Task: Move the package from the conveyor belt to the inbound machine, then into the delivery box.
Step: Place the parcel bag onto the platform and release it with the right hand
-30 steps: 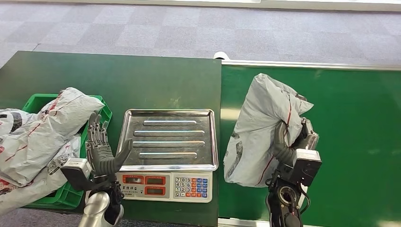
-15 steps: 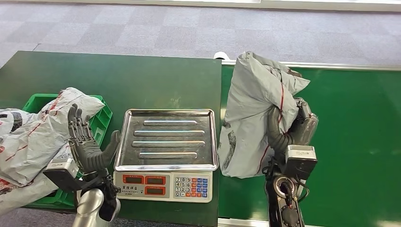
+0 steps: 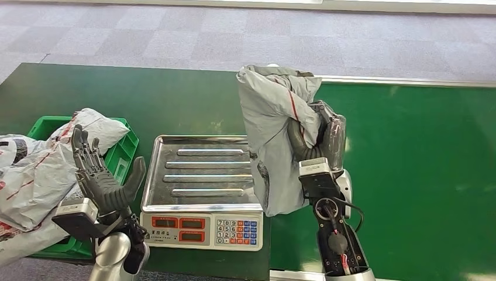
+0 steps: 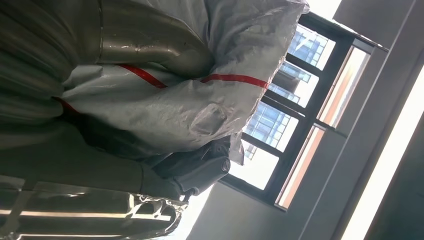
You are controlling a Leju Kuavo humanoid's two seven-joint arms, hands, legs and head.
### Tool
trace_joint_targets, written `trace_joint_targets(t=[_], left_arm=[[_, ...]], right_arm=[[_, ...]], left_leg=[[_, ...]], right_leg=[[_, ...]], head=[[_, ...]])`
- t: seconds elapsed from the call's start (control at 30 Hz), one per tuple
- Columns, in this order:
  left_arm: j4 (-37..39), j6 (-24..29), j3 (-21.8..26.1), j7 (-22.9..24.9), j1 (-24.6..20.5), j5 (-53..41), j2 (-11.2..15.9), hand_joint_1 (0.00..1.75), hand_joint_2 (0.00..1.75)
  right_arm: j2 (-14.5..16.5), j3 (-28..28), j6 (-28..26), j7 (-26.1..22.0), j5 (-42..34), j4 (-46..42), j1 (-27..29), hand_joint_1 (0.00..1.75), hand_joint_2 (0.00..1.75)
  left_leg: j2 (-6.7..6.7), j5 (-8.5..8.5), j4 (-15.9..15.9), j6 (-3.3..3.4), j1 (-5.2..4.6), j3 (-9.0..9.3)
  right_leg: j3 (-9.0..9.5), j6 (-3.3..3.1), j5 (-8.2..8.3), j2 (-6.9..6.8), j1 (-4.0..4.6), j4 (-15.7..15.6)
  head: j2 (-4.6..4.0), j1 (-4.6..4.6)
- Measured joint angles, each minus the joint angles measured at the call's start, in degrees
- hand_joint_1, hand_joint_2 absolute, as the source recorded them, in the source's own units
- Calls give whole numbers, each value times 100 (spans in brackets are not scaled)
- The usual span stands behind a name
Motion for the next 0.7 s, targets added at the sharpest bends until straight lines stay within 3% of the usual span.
trace_joint_targets(t=[0.4,0.7], left_arm=[[-31,258,-326,0,-6,-91,152,0,175],[84,226,-631,0,-31,-167,235,0,175]], right_arm=[[-5,1067,133,160,1078,2295,-889,175,175],[6,1640,-196,4,1187,3399,-1173,175,175]], left_leg=[[-3,2,0,-1,2,1],[-2,1,1,0,1,1]], right_leg=[[0,0,0,0,2,1],[-1,0,0,0,0,0]], head=[[0,1],[0,1]])
